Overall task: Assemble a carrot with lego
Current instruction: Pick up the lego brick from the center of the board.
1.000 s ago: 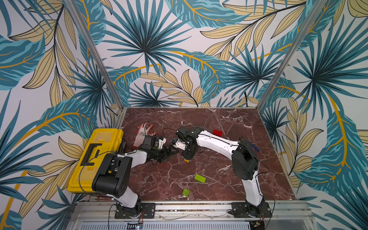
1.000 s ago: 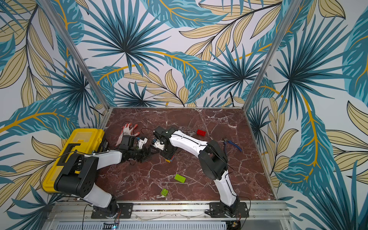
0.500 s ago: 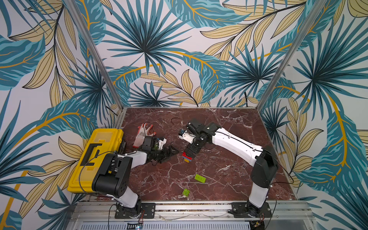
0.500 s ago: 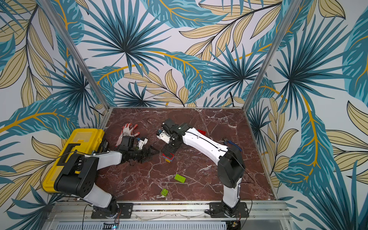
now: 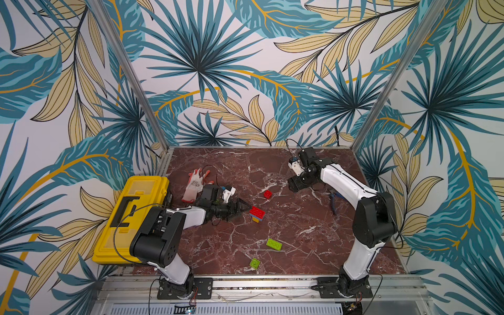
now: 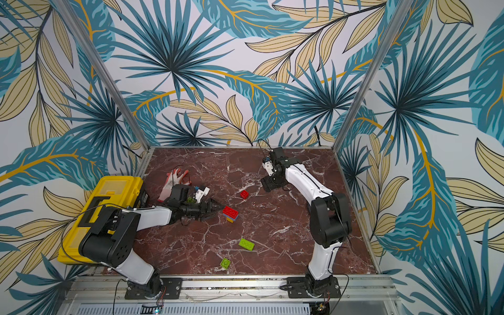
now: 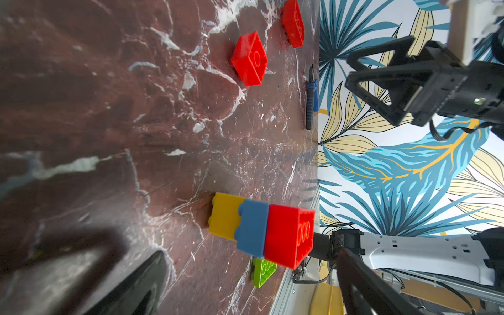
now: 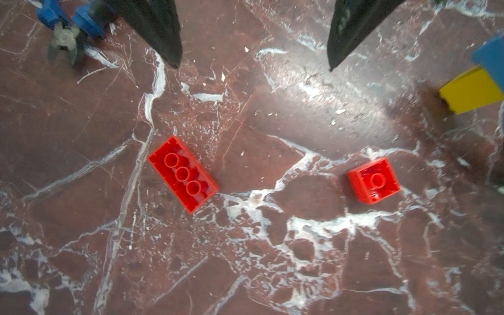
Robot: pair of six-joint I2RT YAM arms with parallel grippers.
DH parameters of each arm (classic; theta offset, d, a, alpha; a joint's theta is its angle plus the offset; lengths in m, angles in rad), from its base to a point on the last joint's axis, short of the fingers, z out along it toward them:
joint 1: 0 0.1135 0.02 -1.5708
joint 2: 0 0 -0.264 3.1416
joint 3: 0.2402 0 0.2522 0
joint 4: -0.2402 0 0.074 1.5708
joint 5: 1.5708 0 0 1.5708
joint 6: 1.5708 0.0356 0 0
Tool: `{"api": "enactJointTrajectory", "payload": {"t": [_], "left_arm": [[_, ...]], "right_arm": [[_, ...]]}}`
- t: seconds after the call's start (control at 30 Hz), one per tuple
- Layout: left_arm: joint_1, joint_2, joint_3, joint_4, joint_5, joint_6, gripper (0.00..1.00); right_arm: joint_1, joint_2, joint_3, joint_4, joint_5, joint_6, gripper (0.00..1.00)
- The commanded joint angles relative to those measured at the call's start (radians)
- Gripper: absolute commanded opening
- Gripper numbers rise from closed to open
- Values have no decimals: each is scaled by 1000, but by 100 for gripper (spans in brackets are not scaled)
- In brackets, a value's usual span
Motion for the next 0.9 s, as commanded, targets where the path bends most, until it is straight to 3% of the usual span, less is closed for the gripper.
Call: {"api": "enactJointTrajectory", "payload": {"t": [0.0, 0.43, 0.87], "left_arm": [[-18, 35, 41, 42, 27, -8, 98], [-41, 89, 70, 40, 43, -13, 95], [-25, 107, 75, 38, 44, -19, 95]], "right_arm": [[-21, 58, 45, 26, 17, -1, 81], [-103, 291, 277, -62, 76, -183, 81], [-106, 393, 400, -137, 3, -268, 77]]}}
